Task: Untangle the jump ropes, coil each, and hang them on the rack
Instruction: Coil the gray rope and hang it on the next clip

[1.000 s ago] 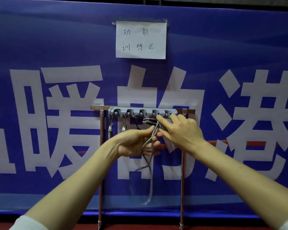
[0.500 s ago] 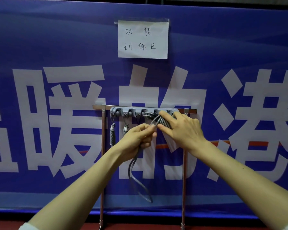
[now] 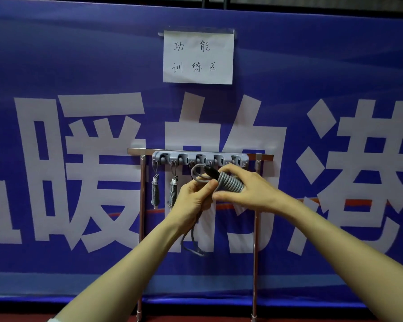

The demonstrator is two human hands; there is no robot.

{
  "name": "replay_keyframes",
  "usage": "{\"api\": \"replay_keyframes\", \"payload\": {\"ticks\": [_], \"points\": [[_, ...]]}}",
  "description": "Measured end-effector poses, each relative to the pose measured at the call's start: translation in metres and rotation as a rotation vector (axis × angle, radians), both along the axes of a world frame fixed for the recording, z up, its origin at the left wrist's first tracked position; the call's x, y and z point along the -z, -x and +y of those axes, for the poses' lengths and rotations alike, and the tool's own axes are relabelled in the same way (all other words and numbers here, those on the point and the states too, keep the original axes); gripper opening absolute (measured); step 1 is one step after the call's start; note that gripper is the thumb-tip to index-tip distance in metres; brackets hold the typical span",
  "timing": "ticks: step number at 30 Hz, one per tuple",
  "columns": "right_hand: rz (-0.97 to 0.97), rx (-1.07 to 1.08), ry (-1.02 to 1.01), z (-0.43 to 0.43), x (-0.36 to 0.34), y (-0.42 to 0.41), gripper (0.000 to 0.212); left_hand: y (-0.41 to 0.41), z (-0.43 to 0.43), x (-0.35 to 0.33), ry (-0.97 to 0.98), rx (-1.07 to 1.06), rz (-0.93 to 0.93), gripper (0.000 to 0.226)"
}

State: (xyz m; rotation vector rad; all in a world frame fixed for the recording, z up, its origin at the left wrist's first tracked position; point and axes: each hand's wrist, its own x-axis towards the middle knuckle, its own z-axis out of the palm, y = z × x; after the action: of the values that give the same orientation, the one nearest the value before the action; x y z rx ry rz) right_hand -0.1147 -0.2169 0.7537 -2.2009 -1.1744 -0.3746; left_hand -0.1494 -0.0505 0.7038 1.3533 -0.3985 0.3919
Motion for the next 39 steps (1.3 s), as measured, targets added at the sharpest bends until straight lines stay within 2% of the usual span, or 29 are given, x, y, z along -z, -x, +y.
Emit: {"api": "replay_keyframes", "payload": {"ticks": [3, 5, 7, 11, 14, 19, 21, 24, 30, 33, 37, 39], "points": [[0.237, -0.015, -0.113, 0.004, 0.001, 0.004, 0.054, 0.003, -0.004, -0.002, -0.053, -0.162, -0.097, 0.013], [0.408, -0.066, -0.171, 0.006, 0.001, 0.004, 0.064, 0.004, -0.007, -0.003, -0.056, -0.198, -0.136, 0.011], [0.528, -0.149, -0.213, 0.007, 0.001, 0.005, 0.065, 0.005, -0.008, -0.006, -0.049, -0.208, -0.160, 0.010], [0.472, -0.103, -0.216, 0.009, -0.001, 0.008, 0.049, 0.004, -0.007, -0.010, -0.057, -0.227, -0.196, 0.010], [0.422, -0.053, -0.322, 0.013, 0.006, 0.009, 0.038, 0.004, -0.006, -0.013, -0.111, -0.220, -0.137, 0.011], [0.449, -0.054, -0.427, 0.006, 0.010, 0.008, 0.047, 0.005, 0.010, -0.026, -0.339, -0.004, -0.009, 0.027], [0.468, -0.066, -0.436, 0.005, 0.008, 0.009, 0.047, 0.008, 0.016, -0.030, -0.375, 0.016, 0.018, 0.031], [0.540, -0.087, -0.459, 0.004, 0.007, 0.011, 0.042, 0.010, 0.023, -0.029, -0.353, 0.001, 0.048, 0.020], [0.584, -0.104, -0.460, 0.006, 0.005, 0.012, 0.044, 0.013, 0.034, -0.026, -0.332, -0.041, -0.059, 0.027], [0.601, -0.134, -0.448, 0.005, 0.001, 0.014, 0.046, 0.014, 0.034, -0.022, -0.305, -0.067, -0.051, 0.022], [0.718, -0.273, -0.376, 0.006, 0.000, 0.020, 0.049, 0.011, 0.035, -0.020, -0.253, 0.030, 0.007, 0.010], [0.791, -0.337, -0.275, 0.004, -0.001, 0.023, 0.052, 0.006, 0.042, -0.019, -0.281, 0.107, -0.009, 0.013]]}}
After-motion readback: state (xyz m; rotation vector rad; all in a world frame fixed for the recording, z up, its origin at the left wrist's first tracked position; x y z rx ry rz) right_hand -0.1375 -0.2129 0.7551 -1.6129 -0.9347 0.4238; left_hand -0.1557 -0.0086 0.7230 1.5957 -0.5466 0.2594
